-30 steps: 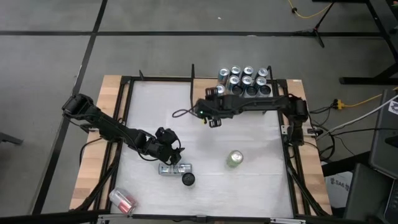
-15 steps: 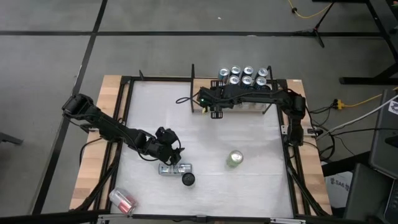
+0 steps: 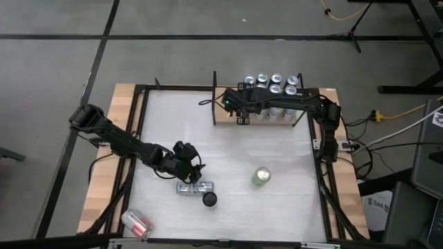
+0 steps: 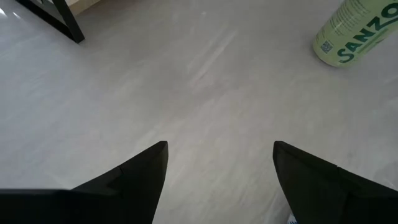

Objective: Place canned beverage on shelf
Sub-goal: Put the blue soda can on the shelf aligned with the other blue soda cans, then put the white-blue soda can on the shelf aligned with the other white-blue soda cans

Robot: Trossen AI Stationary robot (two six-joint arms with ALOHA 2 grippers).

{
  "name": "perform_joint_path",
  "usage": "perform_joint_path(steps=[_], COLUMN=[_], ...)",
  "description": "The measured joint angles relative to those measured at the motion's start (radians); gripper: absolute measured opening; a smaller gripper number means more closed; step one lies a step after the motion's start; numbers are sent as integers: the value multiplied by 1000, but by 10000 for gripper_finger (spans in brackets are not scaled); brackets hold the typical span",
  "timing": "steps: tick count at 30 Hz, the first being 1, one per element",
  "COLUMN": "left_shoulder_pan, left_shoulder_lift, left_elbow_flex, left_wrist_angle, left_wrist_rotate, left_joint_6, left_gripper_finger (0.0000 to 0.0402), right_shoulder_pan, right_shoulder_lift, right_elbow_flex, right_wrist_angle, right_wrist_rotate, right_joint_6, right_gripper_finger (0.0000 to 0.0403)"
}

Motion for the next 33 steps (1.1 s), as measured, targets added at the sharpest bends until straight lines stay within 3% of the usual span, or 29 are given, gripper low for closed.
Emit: perform_joint_path(steps=[15, 26, 33], left_shoulder_pan=[0, 0, -14], left_shoulder_lift=[0, 0, -54], left_elbow_flex=[0, 0, 56], left_wrist_angle=[0, 0, -34], left_wrist_rotate=[0, 4, 166], left_joint_6=[0, 23, 123], left_gripper_finger=[283, 283, 283], right_shoulder_pan=[4, 145, 265], right_shoulder_lift=[-1, -101, -159], right_elbow_flex=[0, 0, 0], right_wrist_angle=[47, 45, 44], right_wrist_rotate=[18, 61, 61], right_joint_6=[-36, -60, -57], right_gripper_finger=[225, 225, 225])
